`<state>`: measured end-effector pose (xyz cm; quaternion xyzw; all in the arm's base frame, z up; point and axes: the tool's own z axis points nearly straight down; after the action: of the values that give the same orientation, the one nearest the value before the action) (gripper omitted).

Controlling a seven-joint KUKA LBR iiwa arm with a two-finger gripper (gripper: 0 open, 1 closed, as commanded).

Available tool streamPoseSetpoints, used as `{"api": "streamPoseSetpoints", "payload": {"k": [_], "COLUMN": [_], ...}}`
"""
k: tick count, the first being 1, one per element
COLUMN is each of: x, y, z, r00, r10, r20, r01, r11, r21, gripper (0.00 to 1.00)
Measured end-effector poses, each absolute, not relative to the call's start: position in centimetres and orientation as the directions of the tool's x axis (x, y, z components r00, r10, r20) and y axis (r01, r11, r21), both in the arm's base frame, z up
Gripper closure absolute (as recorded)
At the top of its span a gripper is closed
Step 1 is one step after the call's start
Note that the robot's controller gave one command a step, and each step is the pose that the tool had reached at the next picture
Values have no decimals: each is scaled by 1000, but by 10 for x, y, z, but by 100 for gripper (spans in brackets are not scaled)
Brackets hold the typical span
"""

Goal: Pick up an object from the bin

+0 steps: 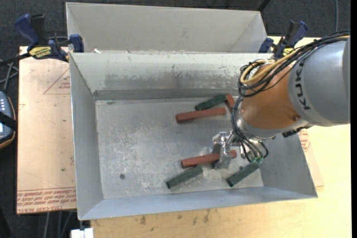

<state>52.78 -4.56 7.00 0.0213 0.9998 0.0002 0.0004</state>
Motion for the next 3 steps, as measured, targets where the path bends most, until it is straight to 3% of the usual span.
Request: {"api": "streamPoseSetpoints", "payload": {"k": [3], "x": [542], "y": [-20], "z": [72], "r00": [-994], "r10": [105], "r20": [-2], "r01": [105], "r11": [994], "r21": [1], "gripper": [100]}}
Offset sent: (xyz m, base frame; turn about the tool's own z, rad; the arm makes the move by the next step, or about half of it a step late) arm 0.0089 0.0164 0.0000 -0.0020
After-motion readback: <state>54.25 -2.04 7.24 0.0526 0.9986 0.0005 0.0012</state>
